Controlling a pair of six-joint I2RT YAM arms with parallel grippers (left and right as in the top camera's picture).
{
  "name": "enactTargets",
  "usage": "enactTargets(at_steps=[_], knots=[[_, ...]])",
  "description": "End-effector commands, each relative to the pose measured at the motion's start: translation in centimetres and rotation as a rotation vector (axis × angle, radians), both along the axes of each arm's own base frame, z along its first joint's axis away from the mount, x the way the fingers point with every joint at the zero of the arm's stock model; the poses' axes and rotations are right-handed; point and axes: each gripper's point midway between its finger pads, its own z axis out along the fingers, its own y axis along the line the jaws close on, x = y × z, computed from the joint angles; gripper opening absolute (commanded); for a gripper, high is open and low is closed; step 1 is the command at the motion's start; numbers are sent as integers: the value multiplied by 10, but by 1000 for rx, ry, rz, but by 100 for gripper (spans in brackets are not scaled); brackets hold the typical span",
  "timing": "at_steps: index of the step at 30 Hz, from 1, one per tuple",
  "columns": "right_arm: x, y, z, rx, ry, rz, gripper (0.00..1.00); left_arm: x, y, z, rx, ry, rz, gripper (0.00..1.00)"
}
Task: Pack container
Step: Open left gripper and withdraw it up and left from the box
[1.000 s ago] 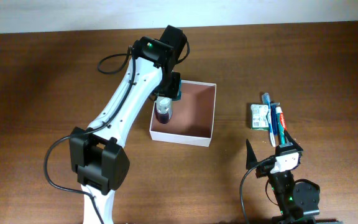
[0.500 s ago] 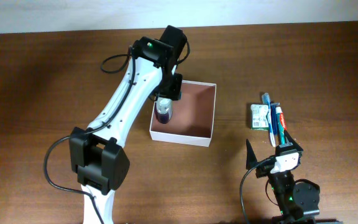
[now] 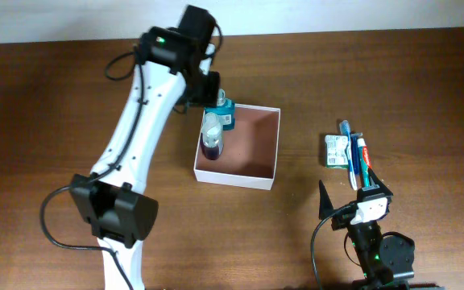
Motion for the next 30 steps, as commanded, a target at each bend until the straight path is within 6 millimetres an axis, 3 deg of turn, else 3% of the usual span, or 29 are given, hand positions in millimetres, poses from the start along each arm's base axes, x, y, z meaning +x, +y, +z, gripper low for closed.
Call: enactTargets(at_steps=[1,3,6,9,13,22,25,30], knots=[[0,-2,-2,4,3,-7,98,9,25,10,-12,-16,42,41],[0,-2,-2,4,3,-7,98,7,41,7,-1,8,76,21],[0,-2,-2,4,3,-7,98,1,66,3,9,62,146,1],[0,-2,-2,4,3,-7,98,-2,81,-3,10,100,179,0],[0,-2,-2,4,3,-7,98,-9,82,-21,-36,171,190,1],[0,-2,-2,4,3,-7,98,-37,67,-103,-112,364,184,1],[0,-2,-2,4,3,-7,98,-42,70,-116,-138,394,199,1],[0,-2,-2,4,3,-7,98,-48,58,-124,-245,431,158,1]])
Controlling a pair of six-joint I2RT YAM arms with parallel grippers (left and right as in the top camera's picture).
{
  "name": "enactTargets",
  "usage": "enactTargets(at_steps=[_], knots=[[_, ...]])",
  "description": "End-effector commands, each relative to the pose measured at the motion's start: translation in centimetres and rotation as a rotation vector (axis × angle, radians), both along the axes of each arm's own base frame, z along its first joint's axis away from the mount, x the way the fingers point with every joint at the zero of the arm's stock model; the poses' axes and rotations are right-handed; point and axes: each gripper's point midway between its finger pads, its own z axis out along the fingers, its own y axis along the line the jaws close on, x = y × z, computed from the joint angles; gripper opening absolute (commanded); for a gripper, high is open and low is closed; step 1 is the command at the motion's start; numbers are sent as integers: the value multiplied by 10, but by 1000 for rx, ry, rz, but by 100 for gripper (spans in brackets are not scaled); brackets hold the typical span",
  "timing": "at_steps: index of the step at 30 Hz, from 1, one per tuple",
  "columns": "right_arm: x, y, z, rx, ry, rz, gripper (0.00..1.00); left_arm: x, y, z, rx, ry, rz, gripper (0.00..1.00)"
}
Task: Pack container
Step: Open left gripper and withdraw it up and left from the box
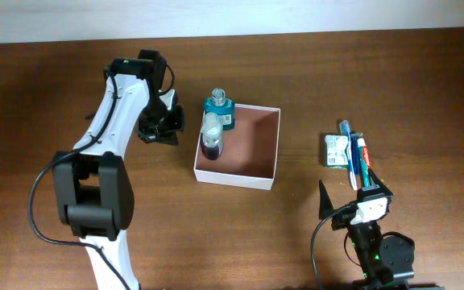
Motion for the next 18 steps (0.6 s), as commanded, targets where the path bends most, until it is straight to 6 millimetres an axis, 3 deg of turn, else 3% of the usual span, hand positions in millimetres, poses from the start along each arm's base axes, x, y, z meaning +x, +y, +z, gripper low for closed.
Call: enactTargets(at_steps=[1,11,18], knots=[[0,-2,-2,4,3,-7,98,-6,-12,-2,-107,20,-16,1],[0,-2,-2,4,3,-7,98,-25,-28,-32,-213,77,-5,1],[0,-2,-2,4,3,-7,98,-29,-54,-24,-401,73,-44,1]])
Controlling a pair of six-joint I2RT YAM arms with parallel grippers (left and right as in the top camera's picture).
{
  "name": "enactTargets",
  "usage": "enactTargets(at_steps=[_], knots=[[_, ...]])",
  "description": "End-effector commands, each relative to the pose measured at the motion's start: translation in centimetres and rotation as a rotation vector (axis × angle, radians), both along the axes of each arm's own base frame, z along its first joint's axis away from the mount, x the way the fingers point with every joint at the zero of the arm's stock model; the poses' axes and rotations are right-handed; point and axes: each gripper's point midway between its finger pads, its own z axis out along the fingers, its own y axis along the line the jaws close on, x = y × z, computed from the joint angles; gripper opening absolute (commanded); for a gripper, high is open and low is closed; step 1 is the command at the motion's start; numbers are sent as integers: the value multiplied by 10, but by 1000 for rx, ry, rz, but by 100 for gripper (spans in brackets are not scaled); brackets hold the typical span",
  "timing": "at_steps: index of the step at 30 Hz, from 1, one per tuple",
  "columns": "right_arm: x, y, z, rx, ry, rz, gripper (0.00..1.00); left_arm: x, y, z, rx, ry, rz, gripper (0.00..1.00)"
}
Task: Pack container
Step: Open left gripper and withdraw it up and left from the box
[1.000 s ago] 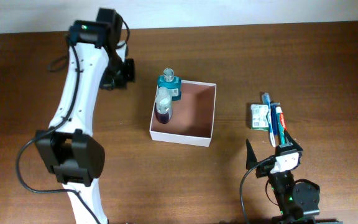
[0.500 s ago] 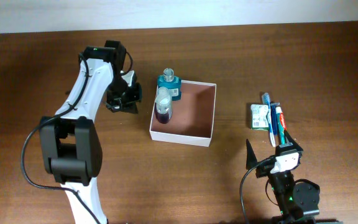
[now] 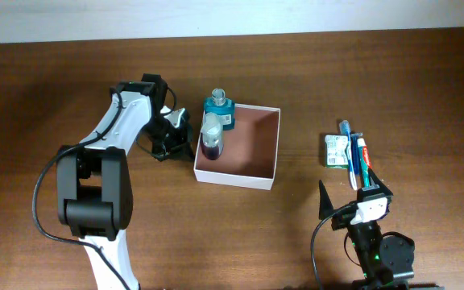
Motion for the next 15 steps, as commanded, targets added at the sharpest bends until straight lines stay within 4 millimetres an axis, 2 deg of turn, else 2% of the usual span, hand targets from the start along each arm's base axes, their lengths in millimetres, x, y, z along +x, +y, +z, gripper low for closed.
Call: enactTargets(at_steps=[1,15], knots=[[0,-2,-2,4,3,-7,98,-2,-20,14,-154,-9,-26,0],[0,-2,-2,4,3,-7,98,-7,-27,22,-218,4,-41,1]])
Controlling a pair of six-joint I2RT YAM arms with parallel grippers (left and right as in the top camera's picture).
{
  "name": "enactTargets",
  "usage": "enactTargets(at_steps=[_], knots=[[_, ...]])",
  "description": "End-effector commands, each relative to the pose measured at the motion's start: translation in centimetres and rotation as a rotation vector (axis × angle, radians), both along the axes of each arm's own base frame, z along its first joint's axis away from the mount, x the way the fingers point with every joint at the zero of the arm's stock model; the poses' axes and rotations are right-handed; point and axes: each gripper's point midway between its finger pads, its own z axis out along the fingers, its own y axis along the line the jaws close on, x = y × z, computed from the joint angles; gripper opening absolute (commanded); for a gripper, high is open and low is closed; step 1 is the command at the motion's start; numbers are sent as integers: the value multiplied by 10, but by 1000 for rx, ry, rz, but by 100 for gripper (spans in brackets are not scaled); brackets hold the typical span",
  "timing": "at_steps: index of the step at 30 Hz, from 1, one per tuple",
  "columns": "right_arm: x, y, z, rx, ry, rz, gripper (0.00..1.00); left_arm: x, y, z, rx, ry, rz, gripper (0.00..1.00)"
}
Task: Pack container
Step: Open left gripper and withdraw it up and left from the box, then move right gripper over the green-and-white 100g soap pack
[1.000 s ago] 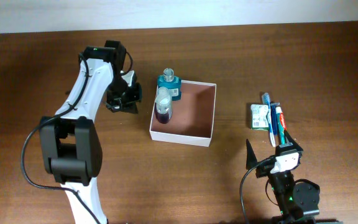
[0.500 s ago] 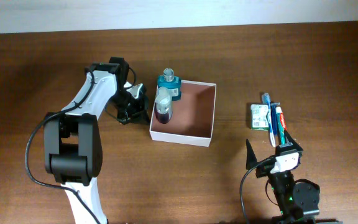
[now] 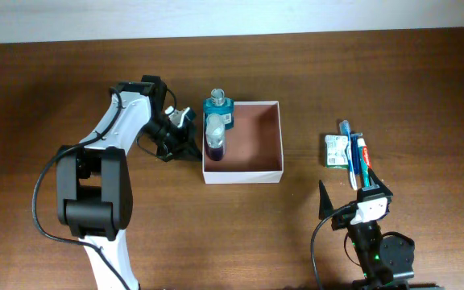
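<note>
The white open box (image 3: 272, 176) lies square to the table at the centre, its brown floor mostly bare. A clear bottle of purple liquid (image 3: 214, 138) stands inside along its left wall. A teal bottle (image 3: 218, 107) stands at the box's back-left corner, just at the rim. My left gripper (image 3: 188, 137) is low at the box's left wall, fingers spread and holding nothing. My right gripper (image 3: 351, 196) rests open near the front edge, far from the box.
To the right of the box lie a toothpaste tube and toothbrush (image 3: 355, 157) side by side, with a small green-and-white pack (image 3: 336, 149) next to them. The left arm's white links (image 3: 123, 121) arc over the table's left side.
The left gripper has moved right against the box's left wall. The box has shifted a little to the right and turned from skewed to square. The right arm stayed still.
The left gripper was first at the teal bottle by the box's back-left corner. Then it was off to the left of the box, empty, with the bottle left standing. It then sat nearer the box's left wall, and now the box is shifted and squared.
</note>
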Motion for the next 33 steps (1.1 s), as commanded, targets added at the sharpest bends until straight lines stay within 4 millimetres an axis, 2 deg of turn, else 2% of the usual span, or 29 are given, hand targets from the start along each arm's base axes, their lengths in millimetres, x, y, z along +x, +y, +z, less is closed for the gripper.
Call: enactTargets(at_steps=[1,4,10,11,16,19,20,23,29,33], knots=[[0,-2,-2,4,3,-7,98,0,-5,7,-60,-12,-12,0],[0,-2,-2,4,3,-7,98,4,3,4,-39,-22,1,1],[0,-2,-2,4,3,-7,98,26,57,-8,61,-75,94,1],[0,-2,-2,4,3,-7,98,30,64,-10,76,-88,105,3],[0,-2,-2,4,3,-7,98,48,91,-16,131,-157,149,41],[0,-2,-2,4,3,-7,98,56,95,-16,130,-189,161,65],[0,-2,-2,4,3,-7,98,58,95,-16,130,-198,161,79],[0,-2,-2,4,3,-7,99,63,95,-15,130,-220,163,99],[0,-2,-2,4,3,-7,99,79,101,-17,159,-291,166,99],[0,-2,-2,4,3,-7,98,85,115,-23,248,-320,165,99]])
